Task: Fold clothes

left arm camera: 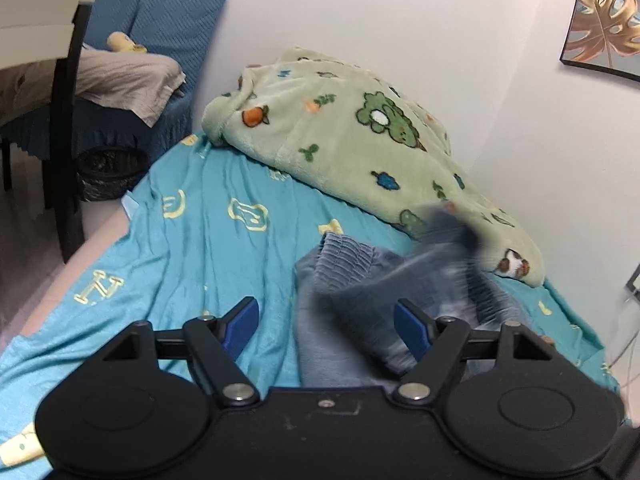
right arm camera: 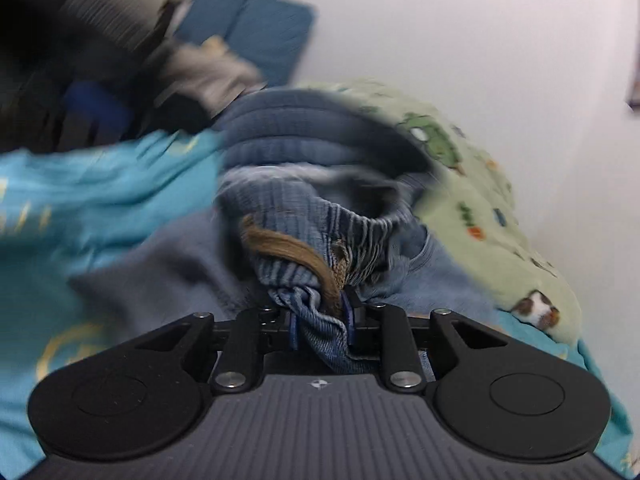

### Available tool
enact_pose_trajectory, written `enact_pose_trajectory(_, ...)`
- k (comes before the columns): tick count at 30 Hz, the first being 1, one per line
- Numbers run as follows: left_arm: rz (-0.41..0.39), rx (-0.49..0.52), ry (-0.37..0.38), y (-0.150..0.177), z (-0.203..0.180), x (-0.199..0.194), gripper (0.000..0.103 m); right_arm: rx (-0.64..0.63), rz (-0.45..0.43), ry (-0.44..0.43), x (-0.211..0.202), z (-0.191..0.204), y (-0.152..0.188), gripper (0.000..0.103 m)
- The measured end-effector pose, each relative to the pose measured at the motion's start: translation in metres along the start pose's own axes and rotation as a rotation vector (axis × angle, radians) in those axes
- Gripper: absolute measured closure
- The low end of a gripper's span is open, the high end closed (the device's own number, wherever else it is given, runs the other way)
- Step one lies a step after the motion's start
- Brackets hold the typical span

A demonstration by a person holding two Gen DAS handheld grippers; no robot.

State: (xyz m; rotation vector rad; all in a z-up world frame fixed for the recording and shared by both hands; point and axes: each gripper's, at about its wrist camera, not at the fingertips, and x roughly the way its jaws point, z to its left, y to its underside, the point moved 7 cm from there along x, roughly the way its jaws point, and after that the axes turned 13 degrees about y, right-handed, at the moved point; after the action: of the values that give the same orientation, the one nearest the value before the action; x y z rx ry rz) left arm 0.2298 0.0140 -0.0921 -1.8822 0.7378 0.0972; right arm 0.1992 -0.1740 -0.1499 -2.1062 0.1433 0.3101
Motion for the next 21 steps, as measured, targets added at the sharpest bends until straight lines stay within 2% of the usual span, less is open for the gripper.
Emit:
enact_pose_trajectory(3,-0.005,-0.023,0.044,-0.001,-0.002,0.000,0.031,-0.017,-0.029,0.005,-0.009,-0.005,-0.005,0.081)
enact_pose_trajectory(7,-0.029,-0.048,0.095,-0.003,-0.004,-0.003,0.031,-0.006,-0.046,-0.029,-0.030,-0.023,-0.015,0.081)
enact_pose_trajectory(11,-0.010,-0.071,0.126,0.000,-0.005,0.001,0.031,-0.046,-0.011,-0.060,-0.031,-0.022,-0.009,0.080)
enact_pose_trajectory(14,0.010,-0.084,0.138,0.004,-0.005,0.005,0.031,-0.042,0.013,-0.063,-0.015,-0.006,-0.011,0.077)
enact_pose_trajectory(17,0.023,-0.093,0.134,0.006,-0.003,0.008,0.031,-0.072,0.014,-0.058,-0.018,0.003,-0.011,0.069)
enact_pose_trajectory(21,0.059,-0.150,0.094,0.014,0.013,0.016,0.030,-0.036,-0.001,-0.109,-0.032,0.003,-0.018,0.050)
